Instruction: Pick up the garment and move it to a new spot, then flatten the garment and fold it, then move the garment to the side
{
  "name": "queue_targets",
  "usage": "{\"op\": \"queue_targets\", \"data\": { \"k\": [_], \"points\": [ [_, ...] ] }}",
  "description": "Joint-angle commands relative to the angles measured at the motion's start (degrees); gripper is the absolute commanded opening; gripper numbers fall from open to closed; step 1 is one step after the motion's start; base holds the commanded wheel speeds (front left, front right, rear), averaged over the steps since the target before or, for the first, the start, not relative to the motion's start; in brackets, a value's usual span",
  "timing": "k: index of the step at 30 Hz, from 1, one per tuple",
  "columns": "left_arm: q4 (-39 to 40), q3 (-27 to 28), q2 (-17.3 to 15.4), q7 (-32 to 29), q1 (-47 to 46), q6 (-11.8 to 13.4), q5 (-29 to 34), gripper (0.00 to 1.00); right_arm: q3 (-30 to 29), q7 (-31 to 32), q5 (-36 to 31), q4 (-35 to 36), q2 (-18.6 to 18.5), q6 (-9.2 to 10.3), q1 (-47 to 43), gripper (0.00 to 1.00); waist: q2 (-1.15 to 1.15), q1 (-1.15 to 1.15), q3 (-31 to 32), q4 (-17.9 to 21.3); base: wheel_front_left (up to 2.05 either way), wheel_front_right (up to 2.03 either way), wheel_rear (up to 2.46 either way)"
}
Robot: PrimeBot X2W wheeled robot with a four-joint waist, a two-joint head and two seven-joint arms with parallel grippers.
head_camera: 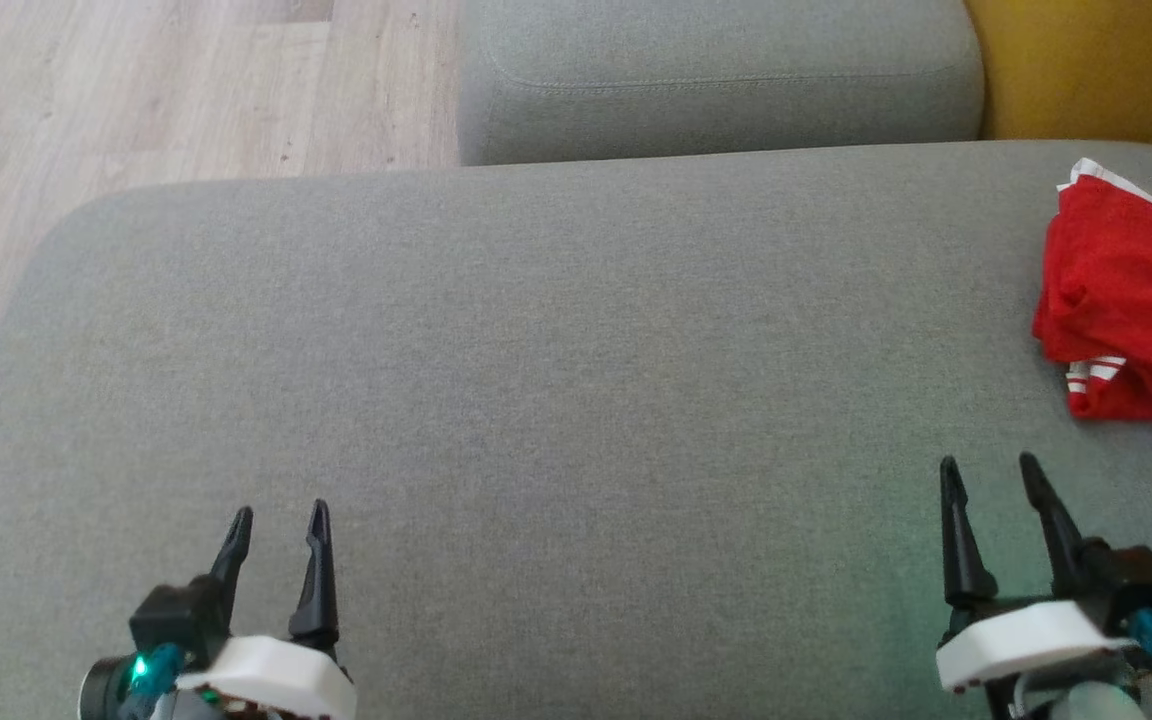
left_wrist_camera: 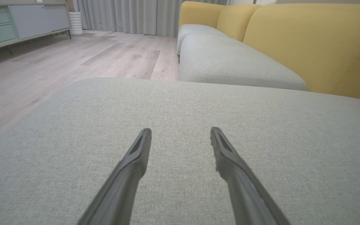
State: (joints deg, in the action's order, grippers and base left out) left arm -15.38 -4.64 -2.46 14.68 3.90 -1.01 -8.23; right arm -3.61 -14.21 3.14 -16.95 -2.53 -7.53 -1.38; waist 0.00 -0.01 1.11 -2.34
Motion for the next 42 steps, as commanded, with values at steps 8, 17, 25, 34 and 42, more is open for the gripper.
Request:
{"op": "queue_targets", "data": {
  "k": [8, 17, 25, 34, 42],
  "points": [
    [1.98, 2.35, -0.42, 0.32, -1.69, 0.08, -0.26, 1.00, 1.98, -0.77, 1.19, 1.93, -0.35, 0.04, 0.54, 1.00, 0.00, 0.01, 0.27, 0.87, 0.00, 0.00, 0.00],
    [-0.67, -0.12, 0.09, -0.06, 0.57, -0.55, -0.01, 0.00, 0.93, 0.08, 0.91, -1.38, 0.03, 0.00, -0.77, 0.00, 0.00, 0.01, 0.32, 1.34, 0.00, 0.00, 0.00],
    [-0.91, 0.92, 0.05, -1.71, -0.41, -0.93, -5.26, 0.00, 0.40, 1.66, 6.46, -1.43, 0.01, 0.00, 0.04, 0.00, 0.00, 0.01, 0.22, 1.40, 0.00, 0.00, 0.00],
    [-0.52, 1.52, 0.02, -3.03, -0.96, -1.36, -11.38, 0.00, 0.34, 2.96, 12.88, -0.86, -0.02, 0.01, 0.42, 0.00, 0.00, 0.01, 0.10, 1.48, 0.00, 0.00, 0.00],
    [-0.32, 2.18, -0.02, -4.33, -1.59, -1.74, -16.77, 0.00, 0.14, 4.23, 18.53, -0.53, -0.04, 0.01, 0.91, 0.00, 0.00, 0.01, 0.00, 1.54, 0.00, 0.00, 0.00]
  ]
}}
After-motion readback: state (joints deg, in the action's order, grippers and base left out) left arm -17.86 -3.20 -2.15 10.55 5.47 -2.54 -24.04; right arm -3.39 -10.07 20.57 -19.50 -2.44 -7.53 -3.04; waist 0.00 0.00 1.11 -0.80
